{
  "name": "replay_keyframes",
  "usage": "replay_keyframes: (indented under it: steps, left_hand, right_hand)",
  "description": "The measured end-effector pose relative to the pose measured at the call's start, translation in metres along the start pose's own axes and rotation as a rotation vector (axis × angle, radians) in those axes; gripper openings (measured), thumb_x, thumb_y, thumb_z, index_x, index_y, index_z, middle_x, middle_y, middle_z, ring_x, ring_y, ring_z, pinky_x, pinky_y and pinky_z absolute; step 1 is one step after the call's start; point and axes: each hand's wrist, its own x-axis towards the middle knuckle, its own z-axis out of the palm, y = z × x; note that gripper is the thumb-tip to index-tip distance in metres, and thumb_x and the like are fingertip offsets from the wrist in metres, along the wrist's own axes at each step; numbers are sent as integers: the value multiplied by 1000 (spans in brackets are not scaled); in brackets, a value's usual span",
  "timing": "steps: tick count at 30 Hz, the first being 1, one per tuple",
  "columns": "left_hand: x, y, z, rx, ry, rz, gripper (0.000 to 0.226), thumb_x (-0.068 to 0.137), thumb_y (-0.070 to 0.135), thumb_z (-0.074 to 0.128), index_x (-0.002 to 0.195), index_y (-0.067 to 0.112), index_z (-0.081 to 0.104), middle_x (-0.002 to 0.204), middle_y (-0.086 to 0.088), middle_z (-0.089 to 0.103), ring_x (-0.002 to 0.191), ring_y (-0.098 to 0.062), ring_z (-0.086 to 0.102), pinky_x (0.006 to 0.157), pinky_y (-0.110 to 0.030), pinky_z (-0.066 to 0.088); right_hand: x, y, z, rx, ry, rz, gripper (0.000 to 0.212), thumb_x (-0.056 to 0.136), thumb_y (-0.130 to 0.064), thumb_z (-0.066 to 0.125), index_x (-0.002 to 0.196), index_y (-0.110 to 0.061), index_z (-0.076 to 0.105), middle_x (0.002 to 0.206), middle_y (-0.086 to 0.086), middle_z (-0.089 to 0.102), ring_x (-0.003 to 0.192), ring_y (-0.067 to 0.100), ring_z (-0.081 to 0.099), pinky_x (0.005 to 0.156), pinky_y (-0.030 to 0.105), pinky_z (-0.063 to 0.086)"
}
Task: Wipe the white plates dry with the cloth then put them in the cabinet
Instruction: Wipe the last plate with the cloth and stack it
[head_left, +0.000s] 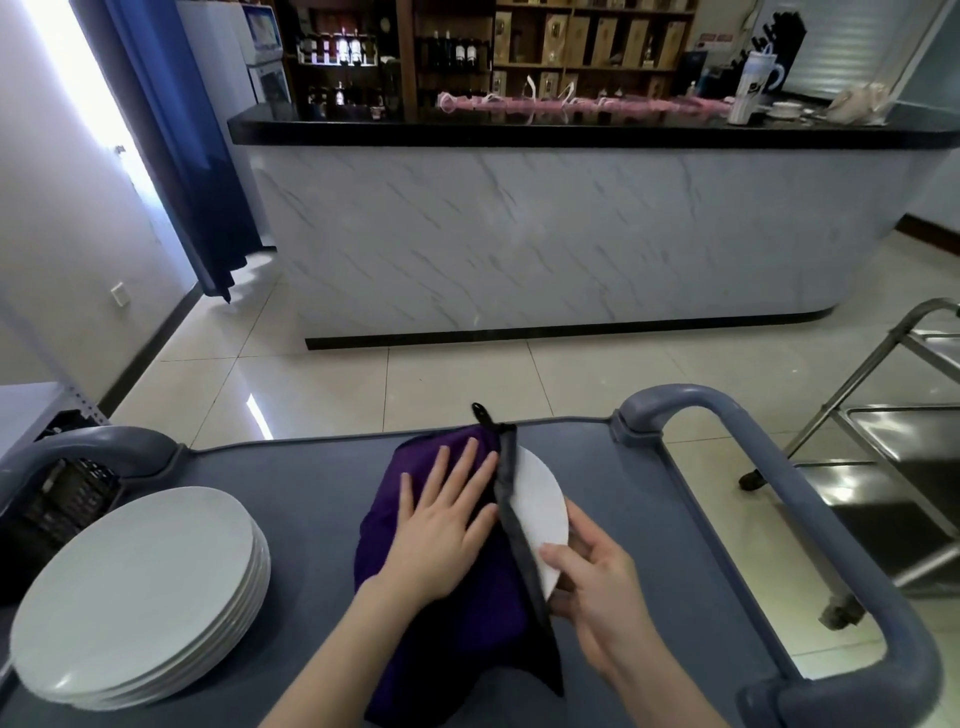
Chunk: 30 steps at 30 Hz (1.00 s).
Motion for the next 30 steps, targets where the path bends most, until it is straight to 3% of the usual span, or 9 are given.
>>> replay_keyframes:
  steps: [4,6,7,8,10,14,18,23,30]
  left_hand:
    - [-13,-27,-3,-207,30,-138,58,102,50,28,145,57,-10,160,24,-11,148,-2,-1,121,-34,10]
    - [-29,-29,-2,-460,20,-213,63,102,45,37,145,61,-7,150,20,38,128,5,41,106,-24,35]
    - [-38,-26,0,-522,31,-256,66,102,42,39,146,61,-6,125,23,57,104,11,53,93,-19,42]
    - [-45,-22,5,-561,66,-291,68,102,38,42,147,59,-4,101,27,60,84,14,55,80,-12,44]
    - [-56,-19,13,-654,176,-313,73,100,27,51,150,54,5,80,32,59,73,20,55,70,-5,43]
    - [-59,-12,2,-839,326,-310,86,89,24,70,144,64,17,129,37,52,118,14,49,102,-21,40]
    - [-48,-22,-18,-867,370,-315,66,80,23,79,124,60,46,114,19,69,106,0,65,93,-29,51]
    - [-29,-23,-52,-654,183,-89,40,80,19,78,96,51,58,93,23,69,85,6,64,72,-7,44]
    - [-31,-6,-53,-666,13,45,14,92,29,66,98,40,62,95,17,70,87,2,65,72,-11,46]
  right_hand:
    - [1,-7,-13,1,39,-56,51,91,10,52,120,-29,68,107,2,76,84,19,74,61,39,58]
    - [3,-11,-16,4,57,-91,51,91,9,53,123,-29,66,109,2,75,85,18,74,62,38,58]
    - [4,-13,-17,6,62,-104,51,91,8,53,123,-30,66,110,1,75,85,18,74,63,39,58]
    - [5,-14,-18,8,66,-112,51,91,7,53,123,-30,66,110,1,75,85,18,73,64,39,57]
    - [7,-15,-18,-1,76,-112,49,93,5,53,124,-31,66,110,0,75,84,17,73,65,39,58]
    - [8,-19,-22,-69,40,-106,48,96,1,53,127,-34,63,113,-2,74,92,20,72,69,40,59]
    - [6,-38,-27,-290,-129,-165,48,98,-5,54,127,-42,62,115,-4,73,98,17,72,69,32,59]
    - [8,-65,-16,-639,-389,-229,49,97,1,52,126,-37,64,119,-13,71,109,6,67,83,20,53]
    - [18,-72,7,-991,-232,-512,18,95,-16,61,107,-28,68,100,-20,71,97,-3,63,87,23,48]
